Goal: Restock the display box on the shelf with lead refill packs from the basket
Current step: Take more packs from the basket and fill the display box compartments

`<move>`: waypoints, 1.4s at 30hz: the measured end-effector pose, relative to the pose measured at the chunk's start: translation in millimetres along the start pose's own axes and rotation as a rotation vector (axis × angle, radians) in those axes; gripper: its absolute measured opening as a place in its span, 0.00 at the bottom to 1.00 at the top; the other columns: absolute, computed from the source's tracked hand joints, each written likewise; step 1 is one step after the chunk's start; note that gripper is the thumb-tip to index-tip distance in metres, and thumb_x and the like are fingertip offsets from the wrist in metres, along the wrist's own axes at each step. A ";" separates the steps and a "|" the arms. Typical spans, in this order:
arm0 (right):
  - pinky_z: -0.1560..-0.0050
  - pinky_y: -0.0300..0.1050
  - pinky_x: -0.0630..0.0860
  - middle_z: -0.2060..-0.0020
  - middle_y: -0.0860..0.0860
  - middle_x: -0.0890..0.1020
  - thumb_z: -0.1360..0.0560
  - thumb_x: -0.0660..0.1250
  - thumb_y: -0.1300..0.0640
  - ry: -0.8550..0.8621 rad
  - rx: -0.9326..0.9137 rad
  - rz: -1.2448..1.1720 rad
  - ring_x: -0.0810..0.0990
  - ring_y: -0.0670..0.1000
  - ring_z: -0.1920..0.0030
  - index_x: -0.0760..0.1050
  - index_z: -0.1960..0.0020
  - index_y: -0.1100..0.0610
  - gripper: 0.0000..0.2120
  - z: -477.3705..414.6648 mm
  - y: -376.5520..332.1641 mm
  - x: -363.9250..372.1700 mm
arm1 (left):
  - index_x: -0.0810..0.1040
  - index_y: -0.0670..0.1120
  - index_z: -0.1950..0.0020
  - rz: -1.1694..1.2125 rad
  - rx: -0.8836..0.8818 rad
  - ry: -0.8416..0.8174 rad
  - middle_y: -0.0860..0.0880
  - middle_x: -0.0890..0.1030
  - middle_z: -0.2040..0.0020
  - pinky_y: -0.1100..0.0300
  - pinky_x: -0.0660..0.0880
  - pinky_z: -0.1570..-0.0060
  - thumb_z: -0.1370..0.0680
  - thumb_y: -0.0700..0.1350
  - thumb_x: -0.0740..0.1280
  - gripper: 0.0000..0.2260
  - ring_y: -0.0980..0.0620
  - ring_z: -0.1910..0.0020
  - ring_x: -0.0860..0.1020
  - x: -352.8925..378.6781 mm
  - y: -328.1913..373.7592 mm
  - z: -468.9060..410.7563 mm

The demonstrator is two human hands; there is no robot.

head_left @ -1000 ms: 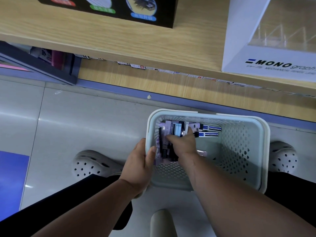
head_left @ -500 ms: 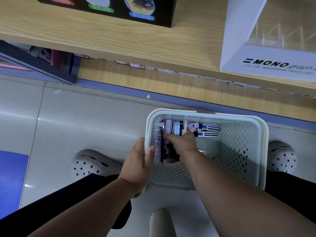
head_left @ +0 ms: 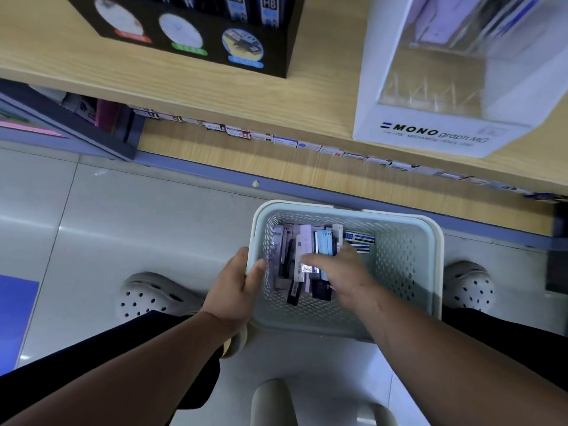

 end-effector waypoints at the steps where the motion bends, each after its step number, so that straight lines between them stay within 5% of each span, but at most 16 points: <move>1: 0.41 0.50 0.71 0.34 0.55 0.76 0.36 0.82 0.53 -0.002 -0.003 -0.029 0.76 0.59 0.36 0.64 0.26 0.61 0.45 5.5 -2.4 -3.0 | 0.72 0.54 0.45 -0.008 -0.009 0.024 0.51 0.78 0.53 0.47 0.76 0.53 0.24 0.67 0.55 0.19 0.51 0.56 0.77 -3.0 1.2 0.2; 4: 0.54 0.46 0.73 0.59 0.49 0.83 0.32 0.79 0.63 -0.028 -0.046 -0.106 0.81 0.50 0.58 0.75 0.50 0.60 0.17 22.6 -13.4 -13.7 | 0.71 0.52 0.37 -0.106 0.000 0.223 0.52 0.75 0.46 0.54 0.74 0.58 0.26 0.66 0.61 0.24 0.53 0.57 0.75 -24.3 17.0 2.5; 7: 0.50 0.45 0.73 0.53 0.51 0.84 0.37 0.82 0.58 -0.067 -0.088 -0.120 0.83 0.54 0.50 0.74 0.44 0.61 0.27 39.7 -23.8 -15.2 | 0.73 0.48 0.39 -0.249 0.108 0.335 0.52 0.73 0.50 0.57 0.69 0.57 0.22 0.55 0.66 0.16 0.52 0.57 0.73 -35.7 54.4 8.7; 9: 0.54 0.45 0.77 0.50 0.54 0.87 0.37 0.82 0.58 -0.081 -0.124 -0.142 0.85 0.55 0.48 0.77 0.40 0.60 0.28 52.2 -30.7 -13.0 | 0.75 0.51 0.44 -0.229 0.107 0.191 0.52 0.76 0.57 0.57 0.69 0.59 0.20 0.52 0.65 0.08 0.53 0.60 0.74 -23.4 77.2 11.6; 12: 0.60 0.48 0.81 0.55 0.57 0.87 0.30 0.76 0.66 -0.141 -0.164 -0.209 0.87 0.57 0.57 0.81 0.44 0.61 0.16 74.7 -43.4 -11.7 | 0.75 0.53 0.40 0.066 -0.136 -0.193 0.50 0.78 0.57 0.55 0.75 0.56 0.17 0.55 0.59 0.11 0.48 0.58 0.80 9.5 96.0 25.9; 14: 0.62 0.52 0.81 0.56 0.61 0.86 0.29 0.73 0.68 -0.201 -0.216 -0.264 0.86 0.60 0.59 0.81 0.46 0.63 0.12 89.2 -54.5 -8.6 | 0.75 0.53 0.39 0.274 -0.214 -0.261 0.42 0.80 0.56 0.56 0.76 0.65 0.17 0.54 0.58 0.11 0.47 0.64 0.81 17.2 110.1 37.3; 17: 0.61 0.52 0.81 0.57 0.60 0.86 0.28 0.72 0.68 -0.206 -0.261 -0.314 0.85 0.61 0.59 0.81 0.47 0.62 0.10 106.4 -69.1 -11.5 | 0.78 0.47 0.45 0.299 -0.165 -0.182 0.37 0.76 0.61 0.59 0.72 0.74 0.16 0.52 0.59 0.12 0.47 0.73 0.76 6.5 132.9 42.8; 22: 0.56 0.55 0.81 0.59 0.58 0.85 0.26 0.71 0.67 -0.268 -0.325 -0.373 0.84 0.58 0.61 0.82 0.51 0.57 0.08 145.6 -100.6 -14.4 | 0.82 0.51 0.52 0.331 -0.069 -0.069 0.52 0.71 0.70 0.63 0.64 0.76 0.19 0.50 0.65 0.07 0.53 0.77 0.66 -23.3 175.2 58.0; 26: 0.54 0.57 0.79 0.58 0.61 0.85 0.34 0.76 0.62 -0.322 -0.391 -0.343 0.84 0.60 0.58 0.83 0.50 0.60 0.13 189.7 -128.9 -17.5 | 0.81 0.46 0.52 0.370 -0.019 -0.019 0.52 0.73 0.69 0.67 0.61 0.78 0.21 0.46 0.69 0.04 0.60 0.80 0.69 -54.1 215.4 82.9; 29: 0.48 0.63 0.79 0.55 0.63 0.85 0.38 0.76 0.60 -0.338 -0.409 -0.356 0.84 0.61 0.57 0.84 0.51 0.60 0.15 219.9 -142.9 -23.2 | 0.82 0.46 0.56 0.387 0.010 0.012 0.53 0.71 0.74 0.64 0.58 0.76 0.24 0.44 0.73 0.03 0.57 0.78 0.66 -67.6 241.0 99.4; 33: 0.58 0.53 0.80 0.61 0.60 0.84 0.30 0.75 0.63 -0.343 -0.419 -0.389 0.83 0.58 0.64 0.83 0.52 0.61 0.08 251.4 -151.3 -41.8 | 0.78 0.53 0.69 0.375 0.025 0.058 0.55 0.69 0.77 0.64 0.57 0.75 0.27 0.45 0.75 0.12 0.56 0.78 0.63 -69.2 269.6 112.8; 36: 0.60 0.49 0.80 0.61 0.58 0.85 0.27 0.72 0.64 -0.336 -0.470 -0.384 0.84 0.56 0.64 0.82 0.50 0.61 0.06 270.9 -161.5 -61.6 | 0.81 0.48 0.59 0.367 0.062 0.073 0.55 0.70 0.74 0.64 0.59 0.74 0.28 0.47 0.76 0.06 0.56 0.77 0.64 -65.2 294.9 124.7; 42: 0.58 0.51 0.79 0.53 0.61 0.85 0.27 0.72 0.64 -0.341 -0.604 -0.342 0.83 0.59 0.57 0.81 0.43 0.61 0.13 303.6 -188.3 -95.6 | 0.76 0.41 0.46 0.500 0.071 -0.053 0.47 0.66 0.71 0.59 0.51 0.70 0.29 0.44 0.77 0.17 0.53 0.75 0.57 -58.5 338.5 134.3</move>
Point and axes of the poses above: each hand's wrist, its own z-axis away from the middle knuckle, its own x-axis out of the palm, y = z × x, the point moved 6 cm from there along -z, towards the middle knuckle
